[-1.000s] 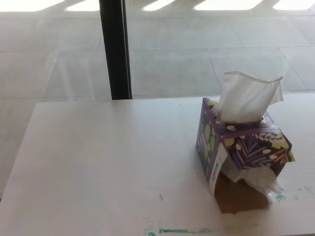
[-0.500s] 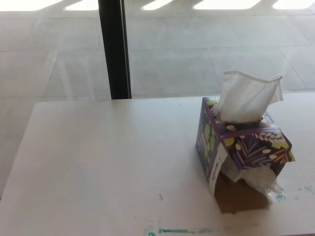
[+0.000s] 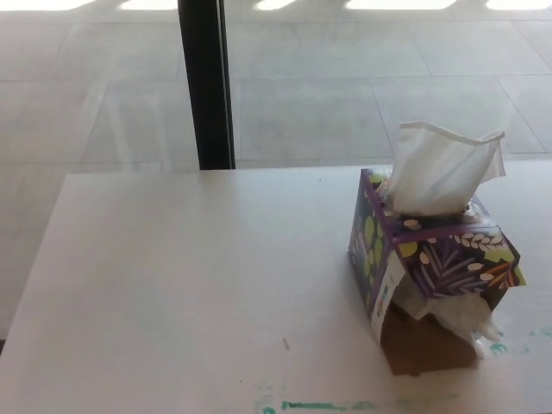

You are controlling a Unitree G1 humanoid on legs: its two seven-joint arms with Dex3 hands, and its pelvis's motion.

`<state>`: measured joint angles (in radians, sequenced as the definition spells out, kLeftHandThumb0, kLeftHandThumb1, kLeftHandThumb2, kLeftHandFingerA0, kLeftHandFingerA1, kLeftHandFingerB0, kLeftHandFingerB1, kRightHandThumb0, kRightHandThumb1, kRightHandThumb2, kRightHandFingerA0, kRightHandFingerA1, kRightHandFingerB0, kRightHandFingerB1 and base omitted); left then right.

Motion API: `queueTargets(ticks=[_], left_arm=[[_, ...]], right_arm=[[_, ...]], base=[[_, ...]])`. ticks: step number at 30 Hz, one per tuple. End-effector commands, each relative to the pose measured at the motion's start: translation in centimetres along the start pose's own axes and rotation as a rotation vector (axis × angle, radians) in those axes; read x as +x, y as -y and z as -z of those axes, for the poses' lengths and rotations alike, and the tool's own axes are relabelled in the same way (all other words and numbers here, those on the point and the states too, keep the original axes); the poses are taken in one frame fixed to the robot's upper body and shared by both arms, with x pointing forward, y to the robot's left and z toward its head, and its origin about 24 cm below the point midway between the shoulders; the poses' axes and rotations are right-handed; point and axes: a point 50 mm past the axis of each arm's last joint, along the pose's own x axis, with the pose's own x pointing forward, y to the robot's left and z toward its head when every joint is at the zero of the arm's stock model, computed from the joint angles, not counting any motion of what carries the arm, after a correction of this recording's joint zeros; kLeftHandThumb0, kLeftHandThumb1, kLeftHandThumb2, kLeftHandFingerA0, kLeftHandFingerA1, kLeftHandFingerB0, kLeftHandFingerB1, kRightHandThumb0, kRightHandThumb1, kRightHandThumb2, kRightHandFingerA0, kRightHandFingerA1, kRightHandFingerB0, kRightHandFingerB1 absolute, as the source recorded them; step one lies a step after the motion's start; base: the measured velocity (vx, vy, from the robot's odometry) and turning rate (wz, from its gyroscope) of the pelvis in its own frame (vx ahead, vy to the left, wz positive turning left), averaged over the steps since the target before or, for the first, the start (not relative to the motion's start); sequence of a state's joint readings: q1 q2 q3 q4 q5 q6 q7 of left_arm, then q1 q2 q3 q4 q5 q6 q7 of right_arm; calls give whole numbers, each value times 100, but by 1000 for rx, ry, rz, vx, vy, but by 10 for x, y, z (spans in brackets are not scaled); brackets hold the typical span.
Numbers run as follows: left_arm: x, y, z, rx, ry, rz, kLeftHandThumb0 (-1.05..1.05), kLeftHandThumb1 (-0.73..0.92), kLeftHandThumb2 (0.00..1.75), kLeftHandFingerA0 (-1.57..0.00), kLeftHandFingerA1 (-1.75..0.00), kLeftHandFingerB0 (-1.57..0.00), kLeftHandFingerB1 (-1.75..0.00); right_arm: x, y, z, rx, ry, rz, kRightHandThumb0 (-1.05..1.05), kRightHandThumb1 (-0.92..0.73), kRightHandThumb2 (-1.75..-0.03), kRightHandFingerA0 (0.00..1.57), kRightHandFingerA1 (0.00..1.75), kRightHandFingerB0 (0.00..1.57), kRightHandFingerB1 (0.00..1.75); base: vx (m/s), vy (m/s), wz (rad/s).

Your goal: The robot uses its right hand to pull out a tissue from the tissue box kept in the middle of the desk and put it on the right side

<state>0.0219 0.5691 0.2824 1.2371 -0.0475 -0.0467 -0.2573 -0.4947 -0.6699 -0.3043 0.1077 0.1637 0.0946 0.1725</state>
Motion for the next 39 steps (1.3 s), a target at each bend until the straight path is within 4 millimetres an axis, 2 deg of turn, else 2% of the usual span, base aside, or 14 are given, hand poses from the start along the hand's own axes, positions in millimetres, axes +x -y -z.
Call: queueTargets(ticks=[1, 2, 7, 15, 17, 19, 25, 26, 32, 33, 34, 35, 38, 39], left_arm=[[-2, -6, 3, 11, -4, -10, -85, 92, 75, -58, -60, -45, -47], [-2, -6, 3, 9, -3, -10, -80, 75, 115, -56, -68, -40, -57], [-3, -6, 9, -3, -20, -9, -84, 92, 74, -60, -63, -44, -46], [-4, -10, 7, 21, 0, -13, -81, 92, 76, -63, -63, -44, -45], [-5, -9, 10, 1, -13, -8, -80, 76, 116, -56, -69, -38, -57], [-5, -10, 10, -3, -12, -9, -82, 92, 75, -60, -62, -42, -45], [-6, -11, 11, 4, -13, -7, -82, 92, 77, -58, -60, -42, -47], [-6, -11, 11, 8, -13, -1, -78, 76, 115, -53, -67, -38, -57], [-7, -14, 12, -9, -18, -2, -86, 91, 77, -53, -58, -41, -46], [-7, -14, 12, -12, -19, -2, -79, 76, 115, -53, -66, -38, -56], [-6, -14, 11, -9, -21, -2, -83, 92, 76, -55, -60, -42, -46], [-6, -13, 11, 1, -18, -5, -78, 76, 115, -53, -66, -39, -57], [-6, -13, 9, 18, -13, -5, -79, 76, 115, -54, -67, -40, -57], [-6, -13, 9, 1, -12, -1, -80, 75, 115, -53, -67, -38, -56]], right_arm=[[24, -39, -20, -105, -39, -331, -66, -56, -56, 37, 35, 31, 30], [26, -44, -22, -112, -36, -357, -63, -54, -56, 36, 35, 32, 30], [27, -76, -25, -180, 28, -448, -61, -52, -56, 44, 43, 38, 33], [37, -102, -40, -348, 119, -564, -65, -57, -58, 36, 52, 33, 32], [37, -107, -41, -408, 134, -601, -67, -60, -59, 34, 49, 29, 31], [35, -115, -40, -483, 142, -677, -77, -49, -84, 29, 56, 20, 42], [26, -126, -32, -566, 104, -808, -71, -55, -58, 31, 44, 27, 30], [24, -126, -30, -589, 84, -827, -70, -55, -58, 28, 43, 24, 29], [24, -129, -27, -623, 74, -851, -72, -44, -82, 20, 52, 16, 41], [26, -132, -26, -636, 63, -855, -73, -44, -82, 18, 52, 15, 40], [29, -134, -25, -650, 60, -854, -73, -57, -58, 23, 46, 22, 29], [30, -134, -25, -660, 58, -854, -74, -58, -58, 22, 45, 23, 29], [32, -135, -23, -679, 51, -853, -75, -46, -86, 18, 52, 16, 41], [34, -139, -22, -679, 53, -849, -71, -58, -58, 23, 44, 25, 31]], base=[[0, 0, 0], [0, 0, 0], [0, 0, 0], [0, 0, 0], [0, 0, 0], [0, 0, 0], [0, 0, 0], [0, 0, 0], [0, 0, 0], [0, 0, 0], [0, 0, 0], [0, 0, 0], [0, 0, 0], [0, 0, 0]])
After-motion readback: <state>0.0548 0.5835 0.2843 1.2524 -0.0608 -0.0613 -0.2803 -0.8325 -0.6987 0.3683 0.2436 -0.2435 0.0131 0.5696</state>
